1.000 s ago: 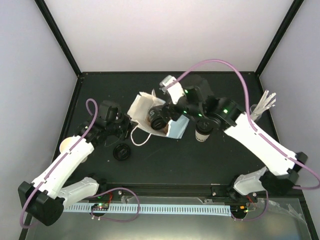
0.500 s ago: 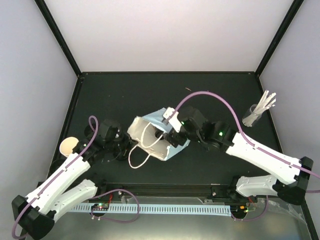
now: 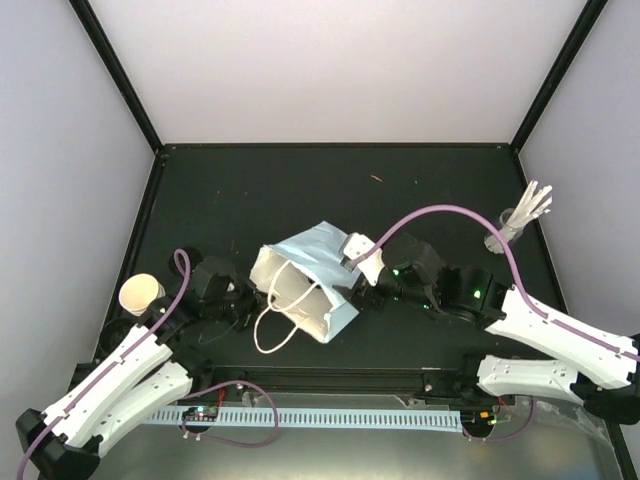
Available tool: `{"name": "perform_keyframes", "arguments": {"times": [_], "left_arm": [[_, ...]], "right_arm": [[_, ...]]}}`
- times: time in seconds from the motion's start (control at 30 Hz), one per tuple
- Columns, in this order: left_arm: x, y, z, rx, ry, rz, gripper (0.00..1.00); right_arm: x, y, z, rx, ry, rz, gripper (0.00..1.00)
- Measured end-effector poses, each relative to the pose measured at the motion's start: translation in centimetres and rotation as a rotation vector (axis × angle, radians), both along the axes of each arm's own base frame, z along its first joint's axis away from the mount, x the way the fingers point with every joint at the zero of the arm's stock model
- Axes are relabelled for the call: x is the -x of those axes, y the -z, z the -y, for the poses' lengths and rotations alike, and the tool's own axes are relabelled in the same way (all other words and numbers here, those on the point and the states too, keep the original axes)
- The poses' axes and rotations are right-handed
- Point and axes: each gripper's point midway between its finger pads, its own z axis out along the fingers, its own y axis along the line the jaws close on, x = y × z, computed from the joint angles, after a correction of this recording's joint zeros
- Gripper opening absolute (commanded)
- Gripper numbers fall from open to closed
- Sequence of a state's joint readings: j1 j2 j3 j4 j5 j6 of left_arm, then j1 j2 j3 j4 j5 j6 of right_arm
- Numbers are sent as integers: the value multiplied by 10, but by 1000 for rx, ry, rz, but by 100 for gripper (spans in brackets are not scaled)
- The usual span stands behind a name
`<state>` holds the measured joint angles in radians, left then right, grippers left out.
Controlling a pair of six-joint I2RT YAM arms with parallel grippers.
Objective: Pack the takeout coffee
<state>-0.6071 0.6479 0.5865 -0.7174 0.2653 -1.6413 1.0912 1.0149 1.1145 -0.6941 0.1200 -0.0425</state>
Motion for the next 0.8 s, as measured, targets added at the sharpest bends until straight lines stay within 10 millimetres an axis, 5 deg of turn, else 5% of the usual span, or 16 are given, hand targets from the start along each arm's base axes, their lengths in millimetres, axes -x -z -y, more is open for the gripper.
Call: {"name": "perform_keyframes", "arguments": {"times": [0.17,0.37,0.63,0.7,0.8], "left_arm": [[2,3,3,-7,13,-11,14],[0,-5,-1,-36,14,12,19],[-4,-18,-14,-121,28,105,47],[-6,-31,-23,-188,46,172,52],[-10,-66,-37,-284,92,337,73]], "right_arm": [[25,2,-24,74,-82,46,96],[11,32,-42,277,-57,114,92],[-18,37,-30,433,68,245,32],[-19,38,-29,434,67,266,20],[-17,32,-25,379,52,293,3]]}}
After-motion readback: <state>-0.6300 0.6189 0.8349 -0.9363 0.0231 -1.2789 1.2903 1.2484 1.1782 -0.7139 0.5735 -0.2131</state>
